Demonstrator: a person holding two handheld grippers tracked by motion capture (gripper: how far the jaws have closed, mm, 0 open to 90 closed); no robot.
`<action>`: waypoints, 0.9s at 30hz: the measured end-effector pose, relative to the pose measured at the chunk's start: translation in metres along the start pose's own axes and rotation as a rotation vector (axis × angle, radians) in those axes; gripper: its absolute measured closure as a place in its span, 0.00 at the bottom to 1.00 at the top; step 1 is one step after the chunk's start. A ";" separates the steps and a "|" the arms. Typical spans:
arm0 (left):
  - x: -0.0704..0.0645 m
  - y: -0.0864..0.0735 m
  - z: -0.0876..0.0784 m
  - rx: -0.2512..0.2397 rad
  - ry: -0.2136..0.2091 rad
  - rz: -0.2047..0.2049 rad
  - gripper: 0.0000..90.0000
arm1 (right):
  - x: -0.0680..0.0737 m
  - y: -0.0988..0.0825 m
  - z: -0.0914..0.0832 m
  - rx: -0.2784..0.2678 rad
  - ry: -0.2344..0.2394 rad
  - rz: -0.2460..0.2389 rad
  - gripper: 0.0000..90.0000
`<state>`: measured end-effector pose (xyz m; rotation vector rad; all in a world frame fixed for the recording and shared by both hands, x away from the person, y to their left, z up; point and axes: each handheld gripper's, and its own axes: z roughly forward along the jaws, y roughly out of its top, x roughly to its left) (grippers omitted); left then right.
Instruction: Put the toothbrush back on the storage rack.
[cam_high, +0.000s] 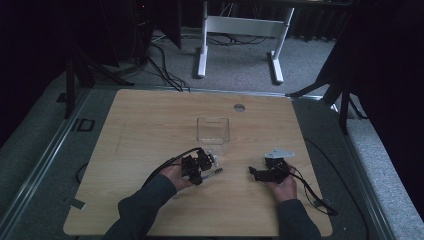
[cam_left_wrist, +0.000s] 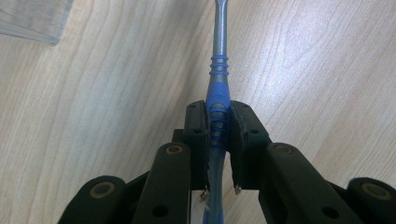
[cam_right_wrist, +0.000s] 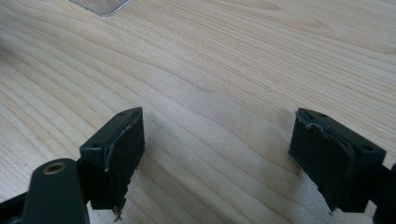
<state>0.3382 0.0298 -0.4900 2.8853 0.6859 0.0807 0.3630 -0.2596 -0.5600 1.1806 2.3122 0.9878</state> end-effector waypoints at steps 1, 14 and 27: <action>0.001 -0.001 -0.001 -0.004 0.001 0.001 0.87 | 0.000 0.000 0.000 0.000 0.000 0.000 0.19; 0.005 -0.005 -0.012 -0.064 0.011 -0.026 0.87 | 0.000 0.000 0.000 0.000 0.000 0.000 0.19; 0.014 -0.011 -0.026 -0.136 0.021 -0.071 0.87 | 0.000 0.000 0.000 0.000 0.000 0.001 0.19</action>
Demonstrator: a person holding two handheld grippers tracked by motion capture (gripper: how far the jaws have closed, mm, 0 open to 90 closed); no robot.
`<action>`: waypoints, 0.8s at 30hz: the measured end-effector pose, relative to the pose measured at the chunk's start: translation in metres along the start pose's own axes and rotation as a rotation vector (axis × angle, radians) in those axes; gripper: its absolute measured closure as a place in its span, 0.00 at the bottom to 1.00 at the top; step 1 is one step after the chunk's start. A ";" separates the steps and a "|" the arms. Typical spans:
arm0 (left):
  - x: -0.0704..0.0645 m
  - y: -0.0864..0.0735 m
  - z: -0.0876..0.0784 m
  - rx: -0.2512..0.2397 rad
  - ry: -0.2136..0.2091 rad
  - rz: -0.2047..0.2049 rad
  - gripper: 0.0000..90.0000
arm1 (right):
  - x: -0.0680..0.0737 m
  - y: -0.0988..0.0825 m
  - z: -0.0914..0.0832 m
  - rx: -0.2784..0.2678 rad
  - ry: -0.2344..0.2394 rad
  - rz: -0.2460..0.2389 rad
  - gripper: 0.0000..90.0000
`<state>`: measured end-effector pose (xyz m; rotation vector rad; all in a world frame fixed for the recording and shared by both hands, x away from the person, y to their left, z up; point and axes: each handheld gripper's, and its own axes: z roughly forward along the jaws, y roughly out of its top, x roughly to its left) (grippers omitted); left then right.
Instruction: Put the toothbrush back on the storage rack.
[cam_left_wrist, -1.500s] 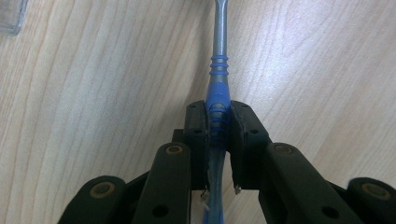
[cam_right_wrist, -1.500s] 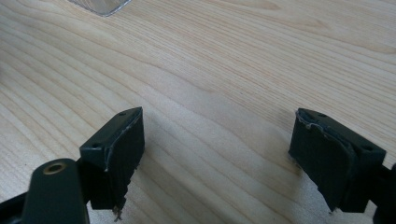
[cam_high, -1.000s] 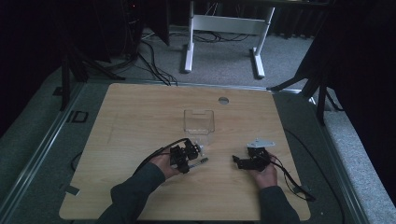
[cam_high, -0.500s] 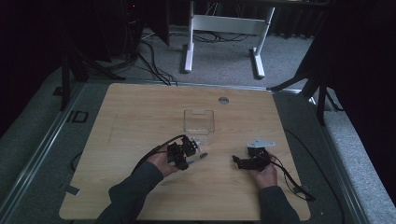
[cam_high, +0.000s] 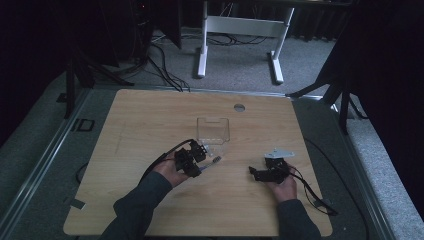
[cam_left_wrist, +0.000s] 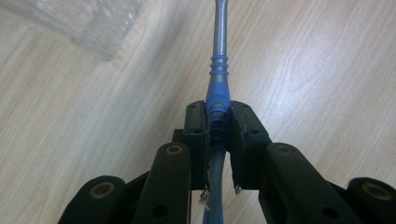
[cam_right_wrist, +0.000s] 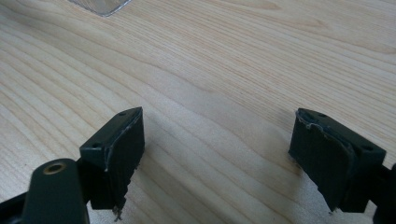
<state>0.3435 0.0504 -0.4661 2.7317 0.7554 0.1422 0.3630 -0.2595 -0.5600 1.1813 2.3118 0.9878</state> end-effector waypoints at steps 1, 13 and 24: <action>0.000 0.000 -0.001 -0.006 0.004 -0.004 0.87 | 0.000 0.000 0.000 0.000 0.000 0.000 0.19; 0.006 -0.004 -0.010 -0.064 0.004 -0.045 0.87 | 0.000 0.000 0.000 0.000 0.000 0.002 0.19; 0.011 -0.007 -0.020 -0.146 0.032 -0.081 0.87 | 0.000 0.000 0.000 0.000 0.000 0.001 0.19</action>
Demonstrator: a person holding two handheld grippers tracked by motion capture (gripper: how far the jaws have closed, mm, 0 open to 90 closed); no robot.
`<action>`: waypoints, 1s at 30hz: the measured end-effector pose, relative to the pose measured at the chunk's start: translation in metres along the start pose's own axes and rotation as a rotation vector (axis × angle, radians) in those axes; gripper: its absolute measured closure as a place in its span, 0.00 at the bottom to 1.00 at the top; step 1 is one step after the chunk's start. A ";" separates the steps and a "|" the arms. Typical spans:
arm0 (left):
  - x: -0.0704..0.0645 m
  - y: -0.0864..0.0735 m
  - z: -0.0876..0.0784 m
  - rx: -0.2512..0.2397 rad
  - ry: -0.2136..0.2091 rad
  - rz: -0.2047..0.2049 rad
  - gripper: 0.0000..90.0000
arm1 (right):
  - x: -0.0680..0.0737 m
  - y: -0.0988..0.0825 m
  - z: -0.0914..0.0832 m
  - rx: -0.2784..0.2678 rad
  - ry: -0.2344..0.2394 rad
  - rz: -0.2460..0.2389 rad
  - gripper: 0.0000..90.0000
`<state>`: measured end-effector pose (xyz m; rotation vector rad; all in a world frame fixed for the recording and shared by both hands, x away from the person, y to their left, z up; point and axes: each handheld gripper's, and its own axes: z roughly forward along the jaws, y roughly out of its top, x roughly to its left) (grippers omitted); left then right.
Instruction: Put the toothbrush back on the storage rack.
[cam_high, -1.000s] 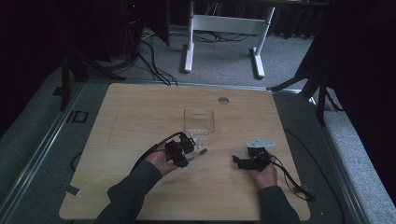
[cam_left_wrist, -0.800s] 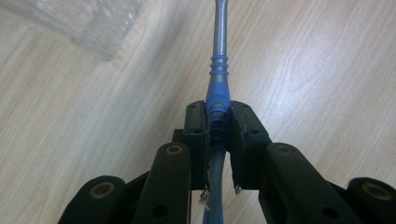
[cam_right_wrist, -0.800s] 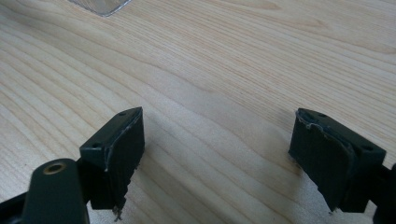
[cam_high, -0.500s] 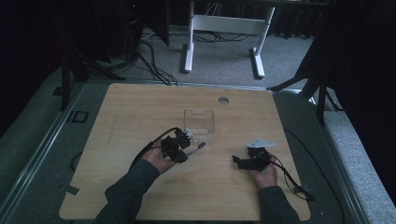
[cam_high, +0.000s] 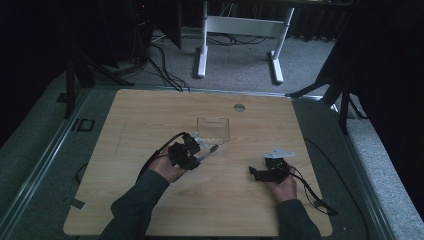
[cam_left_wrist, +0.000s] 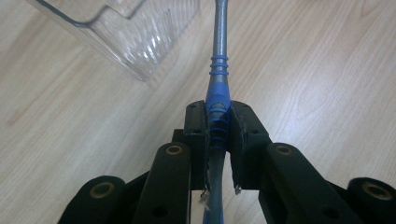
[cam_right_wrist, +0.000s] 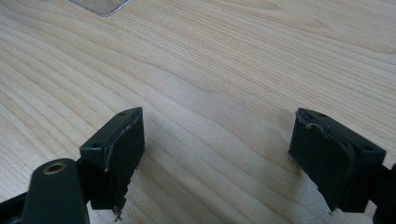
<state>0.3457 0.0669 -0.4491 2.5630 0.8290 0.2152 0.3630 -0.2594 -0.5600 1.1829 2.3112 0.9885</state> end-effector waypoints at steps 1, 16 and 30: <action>0.001 0.000 -0.001 -0.003 0.000 0.000 0.87 | 0.000 0.000 0.000 0.000 0.000 0.000 0.19; 0.003 -0.001 -0.009 -0.071 0.010 -0.006 0.87 | 0.000 0.000 0.000 -0.001 0.000 -0.001 0.19; 0.005 -0.002 -0.015 -0.138 0.022 -0.029 0.87 | 0.000 0.000 0.000 0.000 0.000 0.000 0.19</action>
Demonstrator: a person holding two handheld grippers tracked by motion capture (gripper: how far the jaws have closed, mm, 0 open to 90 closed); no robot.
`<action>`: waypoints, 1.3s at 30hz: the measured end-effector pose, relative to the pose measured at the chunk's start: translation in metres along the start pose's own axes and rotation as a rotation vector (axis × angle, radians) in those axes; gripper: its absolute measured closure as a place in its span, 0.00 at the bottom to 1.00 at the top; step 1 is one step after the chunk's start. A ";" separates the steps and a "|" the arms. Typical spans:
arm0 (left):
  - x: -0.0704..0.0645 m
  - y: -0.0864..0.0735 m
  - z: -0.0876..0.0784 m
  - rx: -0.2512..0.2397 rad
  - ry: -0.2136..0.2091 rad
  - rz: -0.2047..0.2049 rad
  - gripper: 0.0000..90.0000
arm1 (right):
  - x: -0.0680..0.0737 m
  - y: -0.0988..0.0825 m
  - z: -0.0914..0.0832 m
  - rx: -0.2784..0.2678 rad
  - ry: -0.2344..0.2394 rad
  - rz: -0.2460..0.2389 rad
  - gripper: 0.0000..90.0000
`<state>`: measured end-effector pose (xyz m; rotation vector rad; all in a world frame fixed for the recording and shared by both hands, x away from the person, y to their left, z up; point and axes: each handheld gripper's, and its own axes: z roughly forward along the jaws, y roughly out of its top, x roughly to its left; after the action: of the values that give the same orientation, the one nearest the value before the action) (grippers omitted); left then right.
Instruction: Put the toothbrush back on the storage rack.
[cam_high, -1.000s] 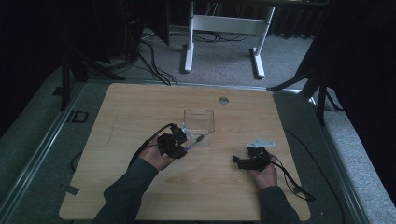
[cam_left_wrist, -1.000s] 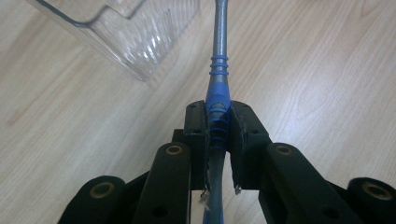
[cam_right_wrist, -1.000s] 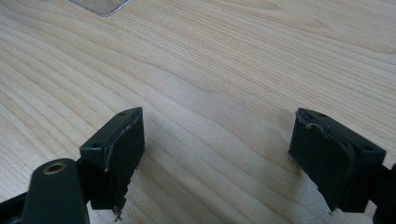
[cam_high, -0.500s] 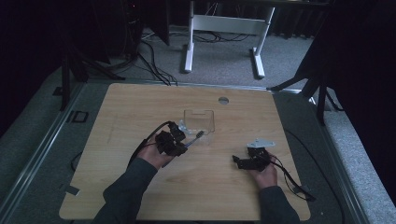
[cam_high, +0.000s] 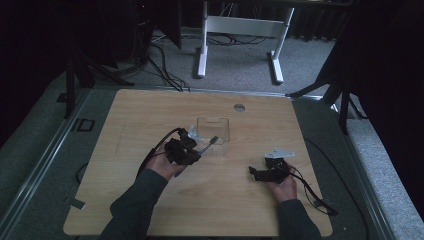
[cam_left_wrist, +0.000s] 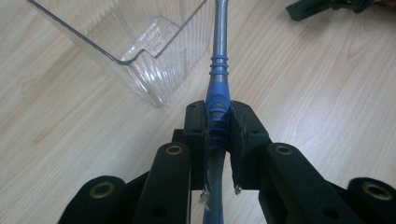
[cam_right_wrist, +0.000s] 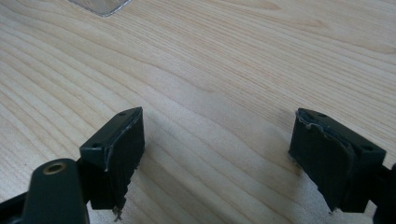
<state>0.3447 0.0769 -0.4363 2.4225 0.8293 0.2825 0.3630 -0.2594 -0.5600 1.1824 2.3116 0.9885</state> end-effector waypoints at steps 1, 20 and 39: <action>0.000 0.000 -0.001 -0.004 0.005 0.000 0.87 | 0.000 0.000 0.000 0.000 0.000 0.000 0.19; 0.005 0.000 -0.008 -0.070 0.020 -0.033 0.87 | 0.000 0.000 0.000 0.001 0.000 -0.001 0.19; 0.011 -0.001 -0.017 -0.139 0.057 -0.072 0.87 | 0.000 0.000 0.000 0.001 0.000 -0.001 0.19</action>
<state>0.3465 0.0919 -0.4228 2.2600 0.8894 0.3707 0.3630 -0.2595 -0.5599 1.1815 2.3125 0.9867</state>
